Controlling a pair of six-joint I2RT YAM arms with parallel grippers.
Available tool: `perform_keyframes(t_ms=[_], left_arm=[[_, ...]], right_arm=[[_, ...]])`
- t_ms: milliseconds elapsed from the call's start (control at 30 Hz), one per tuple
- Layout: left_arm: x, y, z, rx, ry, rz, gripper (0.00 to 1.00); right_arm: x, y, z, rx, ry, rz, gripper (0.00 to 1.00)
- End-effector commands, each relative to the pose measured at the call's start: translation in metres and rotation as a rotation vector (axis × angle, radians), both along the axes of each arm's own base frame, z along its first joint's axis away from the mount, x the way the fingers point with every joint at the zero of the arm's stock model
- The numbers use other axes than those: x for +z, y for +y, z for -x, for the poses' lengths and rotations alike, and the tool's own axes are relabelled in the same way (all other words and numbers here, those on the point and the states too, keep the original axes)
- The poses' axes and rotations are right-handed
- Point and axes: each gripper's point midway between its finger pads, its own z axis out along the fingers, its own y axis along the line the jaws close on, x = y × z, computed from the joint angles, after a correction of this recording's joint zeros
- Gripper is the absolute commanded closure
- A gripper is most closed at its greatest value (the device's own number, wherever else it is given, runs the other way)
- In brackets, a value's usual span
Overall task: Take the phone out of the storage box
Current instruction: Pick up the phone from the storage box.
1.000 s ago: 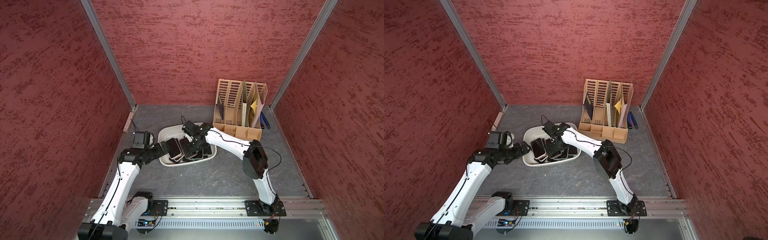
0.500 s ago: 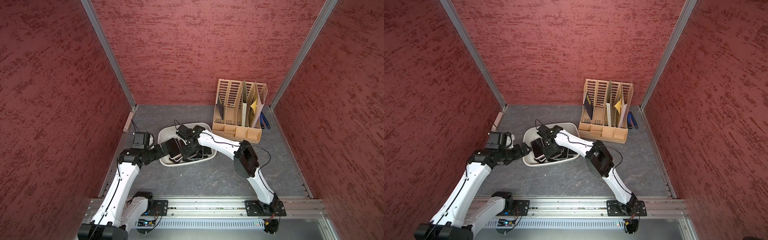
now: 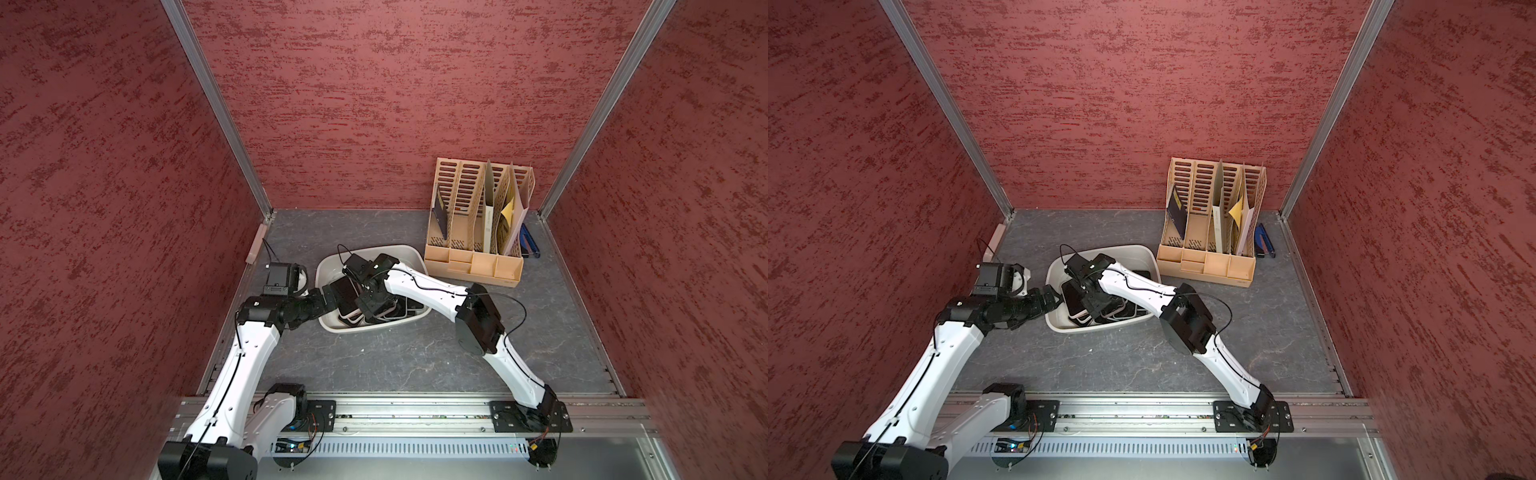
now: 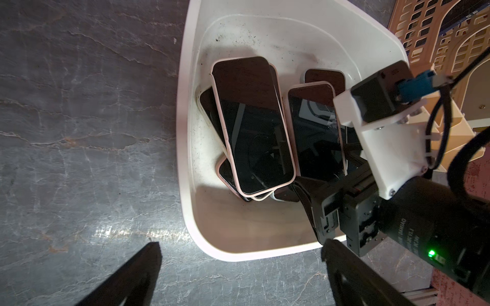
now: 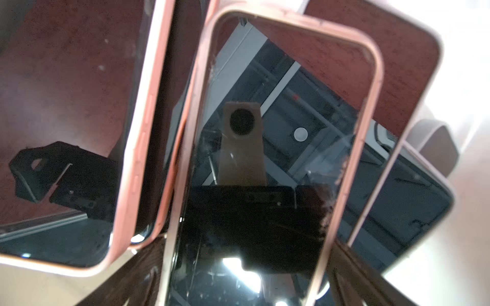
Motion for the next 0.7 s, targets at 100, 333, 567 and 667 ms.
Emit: perform_keyframes(t_ms=[100,333,567,667], left_arm=[[0.005,-0.004,-0.007,-0.011,-0.037,0.02,0.0],[0.007,-0.007,-0.009,-0.001,-0.037,0.048,0.0],[0.006,-0.009,-0.011,0.001,-0.039,0.062,0.0],[0.007,-0.01,-0.013,0.003,-0.043,0.069,0.0]], right_arm=[[-0.031,-0.025,0.003,-0.001,0.007,0.165,0.17],[-0.016,-0.031,0.002,-0.015,-0.029,0.149,0.23],[-0.011,-0.036,0.002,-0.023,-0.041,0.161,0.29],[-0.001,-0.038,-0.002,-0.032,-0.069,0.159,0.36]])
